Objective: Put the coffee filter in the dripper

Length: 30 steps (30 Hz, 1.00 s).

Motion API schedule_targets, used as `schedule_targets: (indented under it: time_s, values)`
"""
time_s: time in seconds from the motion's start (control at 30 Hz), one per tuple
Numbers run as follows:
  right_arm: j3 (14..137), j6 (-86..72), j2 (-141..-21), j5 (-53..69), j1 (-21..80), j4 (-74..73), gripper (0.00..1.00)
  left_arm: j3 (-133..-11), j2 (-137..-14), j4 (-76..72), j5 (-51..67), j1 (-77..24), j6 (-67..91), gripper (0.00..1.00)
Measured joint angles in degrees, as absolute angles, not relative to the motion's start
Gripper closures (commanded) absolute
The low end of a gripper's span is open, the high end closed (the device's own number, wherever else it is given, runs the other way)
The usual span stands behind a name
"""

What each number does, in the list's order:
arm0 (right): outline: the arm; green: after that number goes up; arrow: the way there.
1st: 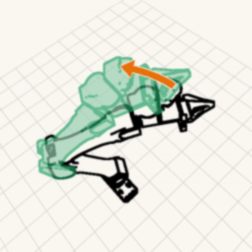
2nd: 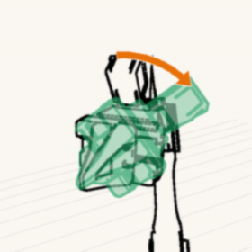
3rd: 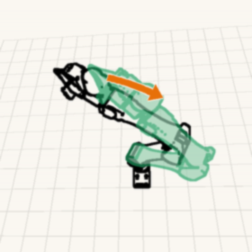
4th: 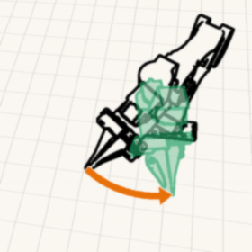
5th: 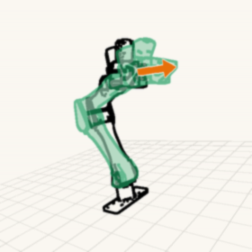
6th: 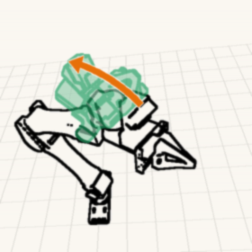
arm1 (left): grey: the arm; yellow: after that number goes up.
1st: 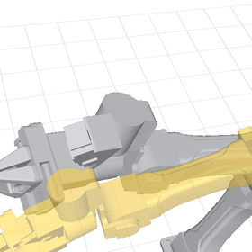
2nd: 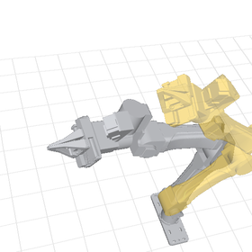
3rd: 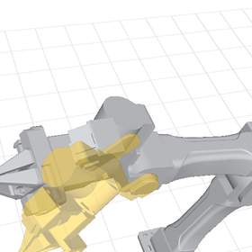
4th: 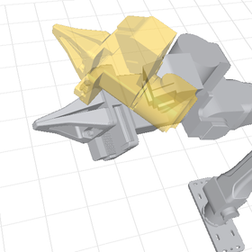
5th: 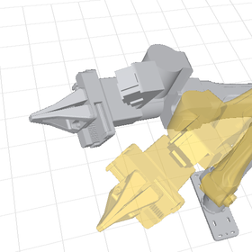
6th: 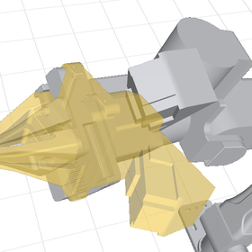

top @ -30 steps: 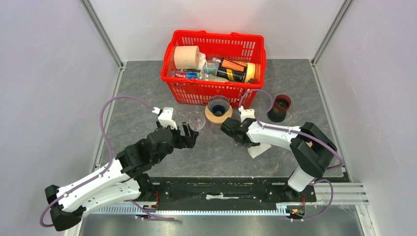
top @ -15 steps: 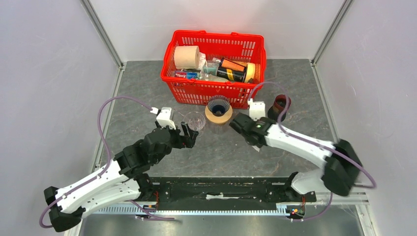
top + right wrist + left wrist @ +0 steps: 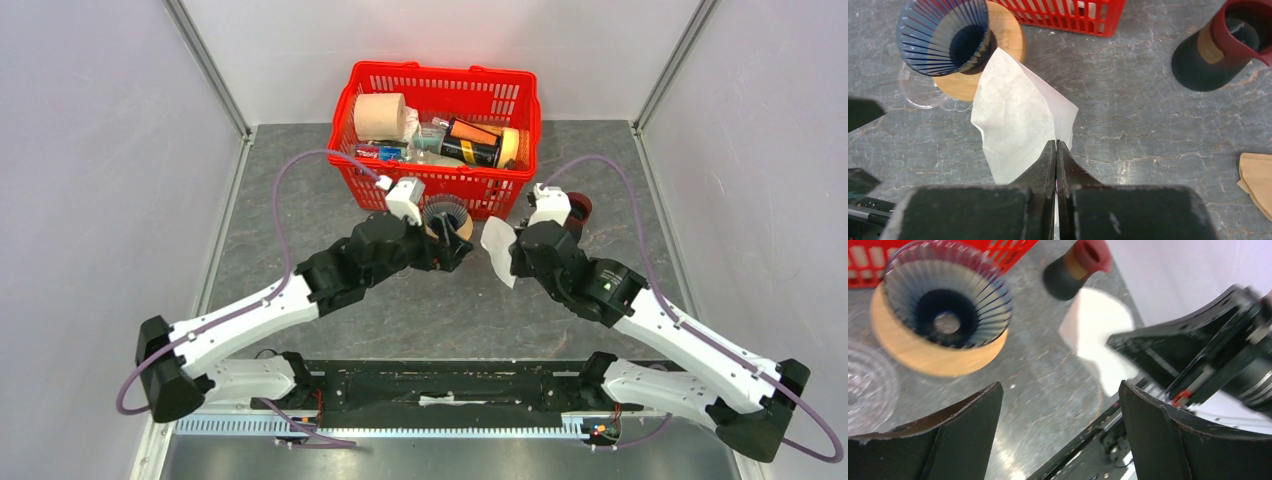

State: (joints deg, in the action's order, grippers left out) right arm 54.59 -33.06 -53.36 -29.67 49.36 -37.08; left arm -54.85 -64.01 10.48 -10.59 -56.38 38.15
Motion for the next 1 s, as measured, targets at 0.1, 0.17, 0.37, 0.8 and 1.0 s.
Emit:
schedule_targets:
  time_s: [0.1, 0.17, 0.37, 0.8, 1.0]
  values:
    - [56.8, -31.2, -55.7, -30.2, 50.6, -36.8, 1.00, -58.9, -68.4, 8.6, -9.3, -56.4, 39.6, 0.07]
    - [57.9, -30.2, -56.8, -31.0, 51.9, -36.3, 1.00, -60.4, -70.7, 8.0, -9.2, -56.4, 40.1, 0.07]
    - [60.0, -28.4, -57.8, -34.0, 54.5, -33.8, 1.00, -62.3, -76.2, 8.6, -8.8, -56.4, 40.7, 0.07]
    - [60.1, -27.3, -57.8, -34.9, 55.3, -30.9, 1.00, -62.4, -78.4, 10.9, -10.2, -56.4, 40.8, 0.86]
    - [60.1, -27.3, -57.7, -38.3, 55.4, -32.1, 1.00, -62.4, -78.3, 12.7, -12.5, -56.4, 40.8, 0.95]
